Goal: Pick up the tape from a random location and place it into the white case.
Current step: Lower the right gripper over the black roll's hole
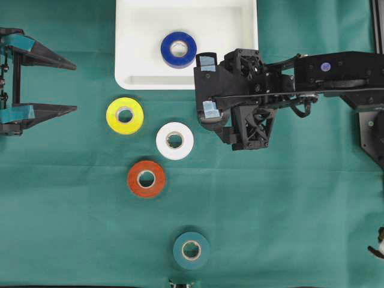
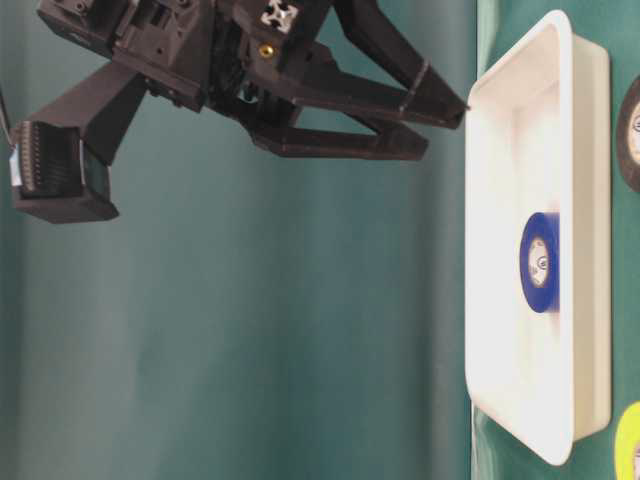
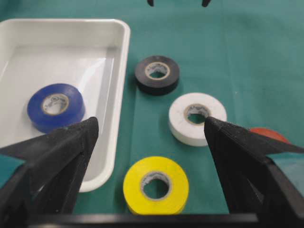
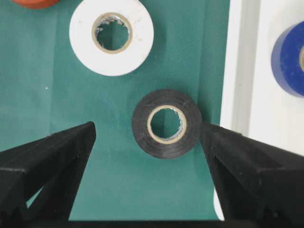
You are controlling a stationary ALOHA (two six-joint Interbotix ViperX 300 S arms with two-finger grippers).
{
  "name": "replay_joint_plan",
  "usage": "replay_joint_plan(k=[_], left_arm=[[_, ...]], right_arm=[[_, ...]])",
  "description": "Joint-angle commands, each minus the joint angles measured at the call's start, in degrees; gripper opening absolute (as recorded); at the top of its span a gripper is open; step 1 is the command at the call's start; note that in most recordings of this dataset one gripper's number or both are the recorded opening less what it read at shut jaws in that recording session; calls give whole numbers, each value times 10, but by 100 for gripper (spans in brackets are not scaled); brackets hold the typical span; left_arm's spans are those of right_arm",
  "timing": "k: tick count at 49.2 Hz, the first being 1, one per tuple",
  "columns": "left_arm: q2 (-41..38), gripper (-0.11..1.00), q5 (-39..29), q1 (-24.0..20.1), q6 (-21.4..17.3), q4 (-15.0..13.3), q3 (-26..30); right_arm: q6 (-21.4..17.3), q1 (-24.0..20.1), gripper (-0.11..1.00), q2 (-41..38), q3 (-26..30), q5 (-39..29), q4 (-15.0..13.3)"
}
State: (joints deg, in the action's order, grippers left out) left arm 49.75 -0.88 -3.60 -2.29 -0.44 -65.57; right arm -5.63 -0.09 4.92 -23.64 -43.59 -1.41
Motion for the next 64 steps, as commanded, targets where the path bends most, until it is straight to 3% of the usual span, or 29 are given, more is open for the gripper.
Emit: replay_joint_plan(k=[1,38,64], left_arm=[[-4,98,5,2,0,-1,7],[-4,98,5,2,0,-1,7],[-4,98,5,2,0,-1,7]], right_arm=[[-1,2,93,-4,3,6,-1],[-32,11,93,-100,-61,142,0],[-33,11,93,-144,-62,171,2]])
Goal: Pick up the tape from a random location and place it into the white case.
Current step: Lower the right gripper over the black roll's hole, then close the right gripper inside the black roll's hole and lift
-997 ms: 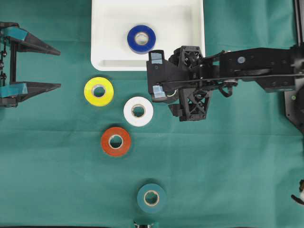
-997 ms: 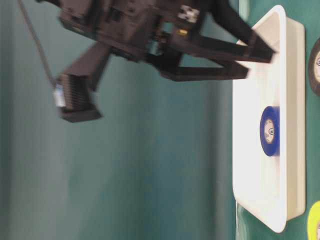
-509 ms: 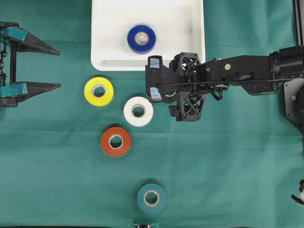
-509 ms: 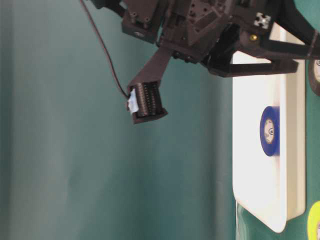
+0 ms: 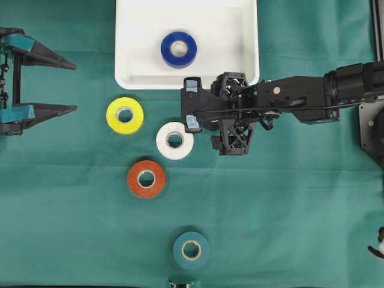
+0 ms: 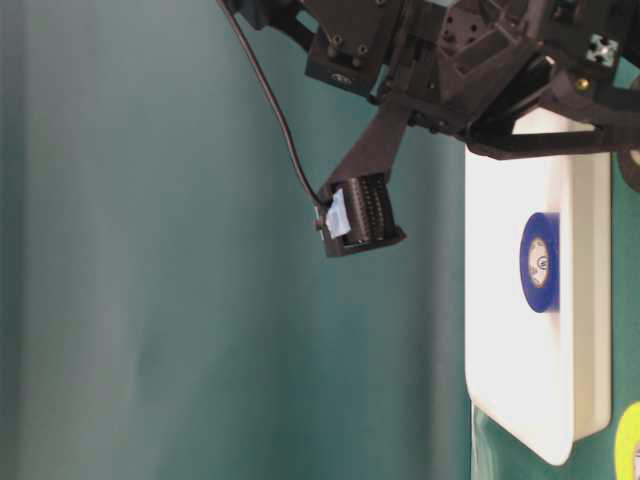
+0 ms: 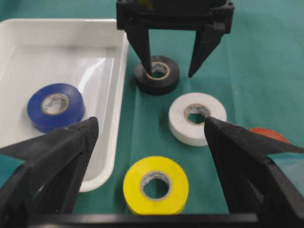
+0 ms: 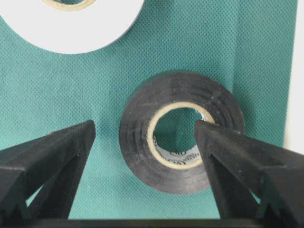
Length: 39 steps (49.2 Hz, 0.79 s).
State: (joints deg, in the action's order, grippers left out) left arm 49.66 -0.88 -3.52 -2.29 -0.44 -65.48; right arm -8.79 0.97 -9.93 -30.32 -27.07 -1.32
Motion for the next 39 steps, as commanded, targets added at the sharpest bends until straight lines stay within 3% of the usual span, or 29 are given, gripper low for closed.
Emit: replay_joint_plan(k=[1,33,39], left_arm=[[-3,98,4,1,0,-1,6],[-3,98,5,1,0,-1,6],[-4,98,5,1,0,-1,6]], right_arm=[[-1,0,93,4,5,7,1],[-12,0,92,-2,4,8,1],[-12,-1,82,-2,4,8,0]])
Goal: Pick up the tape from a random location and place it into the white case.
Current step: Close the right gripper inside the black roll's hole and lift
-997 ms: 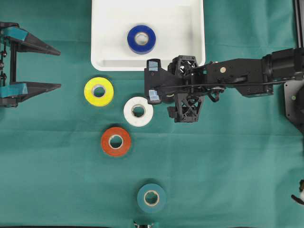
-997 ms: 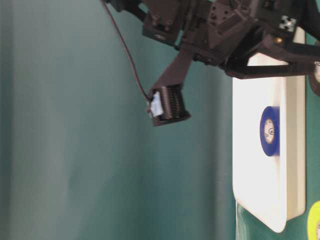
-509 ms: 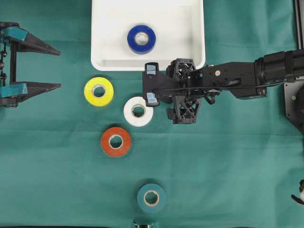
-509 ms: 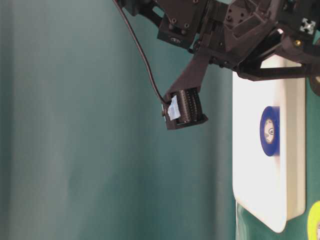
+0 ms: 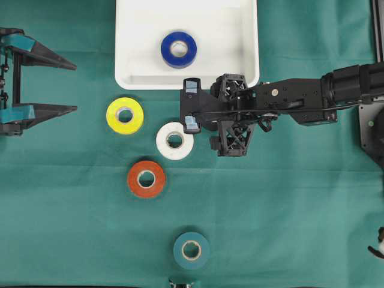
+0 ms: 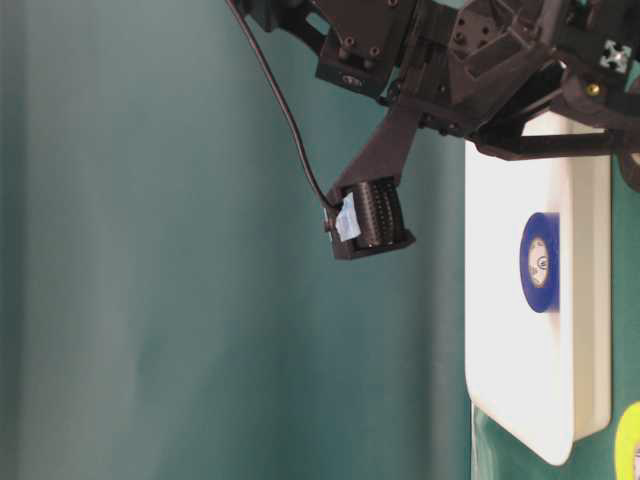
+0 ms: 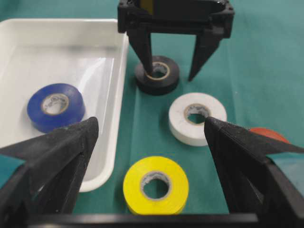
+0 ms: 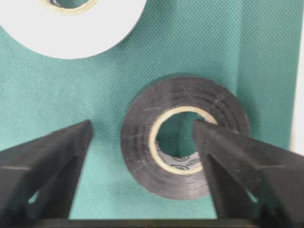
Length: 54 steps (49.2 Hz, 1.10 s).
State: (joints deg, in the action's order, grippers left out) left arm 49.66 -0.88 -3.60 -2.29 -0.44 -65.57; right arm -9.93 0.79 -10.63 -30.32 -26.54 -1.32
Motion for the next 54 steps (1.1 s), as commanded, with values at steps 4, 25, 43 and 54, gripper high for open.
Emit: replay_joint_plan(k=[4,25,43,54], left_arm=[[-3,98,5,2,0,-1,7],[-3,98,5,2,0,-1,7],[-3,98,5,2,0,-1,7],[-3,98,5,2,0,-1,8]], right_arm=[[-1,1,60,5,4,3,0],[0,2,25,5,5,2,0],[0,2,25,15,11,-12,0],[-1,-4,25,49,32,-62,0]])
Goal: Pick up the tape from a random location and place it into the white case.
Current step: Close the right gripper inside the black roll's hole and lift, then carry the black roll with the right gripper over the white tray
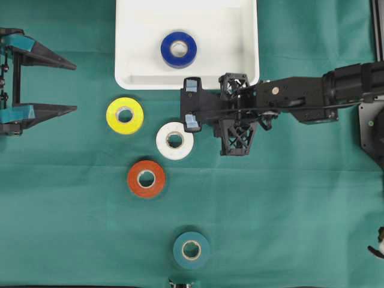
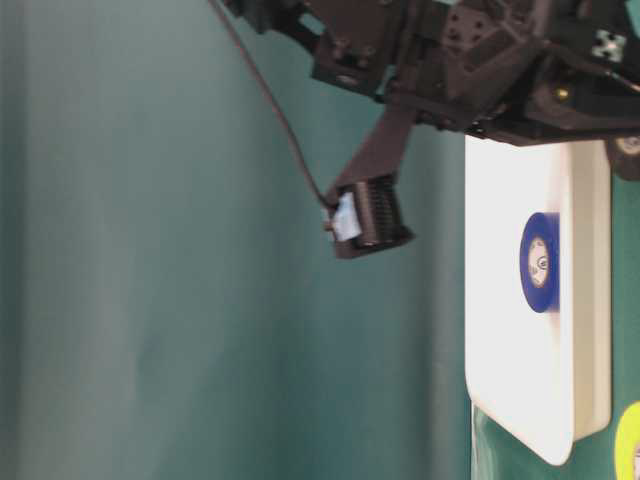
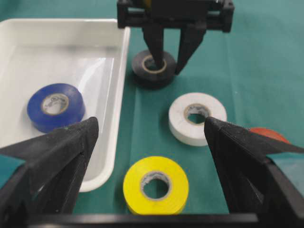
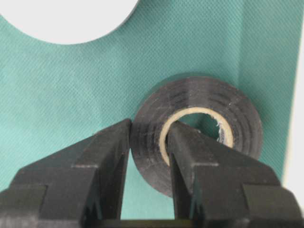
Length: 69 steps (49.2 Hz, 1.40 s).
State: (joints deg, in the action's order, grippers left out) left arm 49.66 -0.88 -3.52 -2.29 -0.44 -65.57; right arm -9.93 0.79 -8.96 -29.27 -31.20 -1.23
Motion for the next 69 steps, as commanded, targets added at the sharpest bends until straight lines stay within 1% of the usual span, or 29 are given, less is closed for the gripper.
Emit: replay_joint_plan(k=[1,18,33,41,61,69], left_arm=[[-3,98,5,1,0,-1,7],[-3,98,4,1,0,-1,7],[-3,98,4,1,0,-1,8],[-3,98,3,1,0,-1,7],[-3,98,3,1,0,-1,8],[-3,98,3,1,0,-1,8]], right_arm=[[-1,-4,25,37,25,-21,-1],[0,-8,25,96,69,-113,-1],[1,-8,25,133,123,-205,-2],[2,-8,25,149,155,-254,-7],[2,-8,25,171,222,-345,-15],[2,-8,25,173,243,-367,-16]])
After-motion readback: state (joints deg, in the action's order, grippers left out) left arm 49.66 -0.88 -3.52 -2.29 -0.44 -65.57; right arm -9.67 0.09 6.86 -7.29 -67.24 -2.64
